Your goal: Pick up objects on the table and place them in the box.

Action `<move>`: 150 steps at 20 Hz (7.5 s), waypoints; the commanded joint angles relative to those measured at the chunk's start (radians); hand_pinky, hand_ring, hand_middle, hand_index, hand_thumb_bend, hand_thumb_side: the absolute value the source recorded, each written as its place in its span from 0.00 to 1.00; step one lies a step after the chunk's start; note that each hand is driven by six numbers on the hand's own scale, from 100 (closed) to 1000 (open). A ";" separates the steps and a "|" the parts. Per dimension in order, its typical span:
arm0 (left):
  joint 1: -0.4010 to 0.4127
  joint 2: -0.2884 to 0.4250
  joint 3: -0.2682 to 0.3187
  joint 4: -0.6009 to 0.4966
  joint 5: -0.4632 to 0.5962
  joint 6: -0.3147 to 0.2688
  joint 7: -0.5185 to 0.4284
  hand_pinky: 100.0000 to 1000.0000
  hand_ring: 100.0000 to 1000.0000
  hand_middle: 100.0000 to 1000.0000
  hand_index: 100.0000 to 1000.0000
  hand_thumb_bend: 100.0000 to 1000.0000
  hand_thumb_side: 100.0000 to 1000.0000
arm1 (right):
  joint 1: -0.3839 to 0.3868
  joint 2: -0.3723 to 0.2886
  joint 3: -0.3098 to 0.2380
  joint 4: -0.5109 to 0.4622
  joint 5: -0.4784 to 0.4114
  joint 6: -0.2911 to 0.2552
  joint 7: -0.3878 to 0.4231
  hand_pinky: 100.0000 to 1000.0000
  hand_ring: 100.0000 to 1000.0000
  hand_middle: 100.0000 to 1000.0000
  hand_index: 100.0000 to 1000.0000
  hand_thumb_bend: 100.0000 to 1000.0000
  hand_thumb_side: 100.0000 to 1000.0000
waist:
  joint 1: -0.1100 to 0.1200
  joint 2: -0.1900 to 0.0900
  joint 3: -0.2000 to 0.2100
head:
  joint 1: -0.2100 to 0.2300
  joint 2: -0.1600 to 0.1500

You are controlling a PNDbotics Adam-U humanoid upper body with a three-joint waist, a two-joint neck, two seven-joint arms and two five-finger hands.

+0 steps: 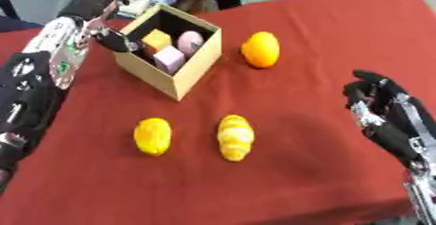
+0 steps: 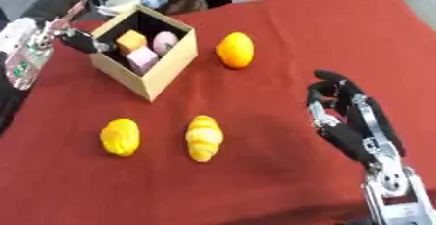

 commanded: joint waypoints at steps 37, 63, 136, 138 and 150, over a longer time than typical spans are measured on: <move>0.741 -0.074 0.127 -0.992 0.853 0.063 0.305 0.62 0.54 0.51 0.73 0.38 0.21 | -0.632 -0.394 0.036 0.606 0.022 -0.018 0.004 0.63 0.72 0.66 0.84 0.00 0.21 | -0.055 -0.013 0.168 | -0.076 -0.003; 0.800 -0.176 0.089 -0.951 0.859 0.024 0.249 0.62 0.54 0.51 0.74 0.37 0.26 | -0.852 -0.226 0.027 1.124 0.641 -0.196 0.129 0.73 0.83 0.81 0.93 0.19 0.48 | -0.038 -0.015 0.203 | -0.097 0.005; 0.817 -0.205 0.090 -0.919 0.842 0.013 0.241 0.63 0.53 0.50 0.74 0.34 0.29 | -0.818 -0.347 0.294 0.431 0.324 -0.312 0.242 0.72 0.76 0.72 0.87 0.05 0.41 | -0.057 -0.002 0.207 | -0.128 -0.015; 0.817 -0.202 0.098 -0.919 0.839 0.015 0.250 0.63 0.53 0.50 0.74 0.34 0.29 | -0.764 -0.393 0.313 0.343 0.263 -0.297 0.274 0.72 0.77 0.72 0.87 0.04 0.42 | -0.058 -0.002 0.201 | -0.128 -0.015; 0.817 -0.201 0.109 -0.919 0.836 0.017 0.261 0.63 0.52 0.50 0.74 0.34 0.29 | -0.562 -0.405 0.434 0.235 0.314 -0.341 0.450 0.75 0.80 0.76 0.90 0.07 0.41 | -0.053 -0.007 0.193 | -0.134 -0.016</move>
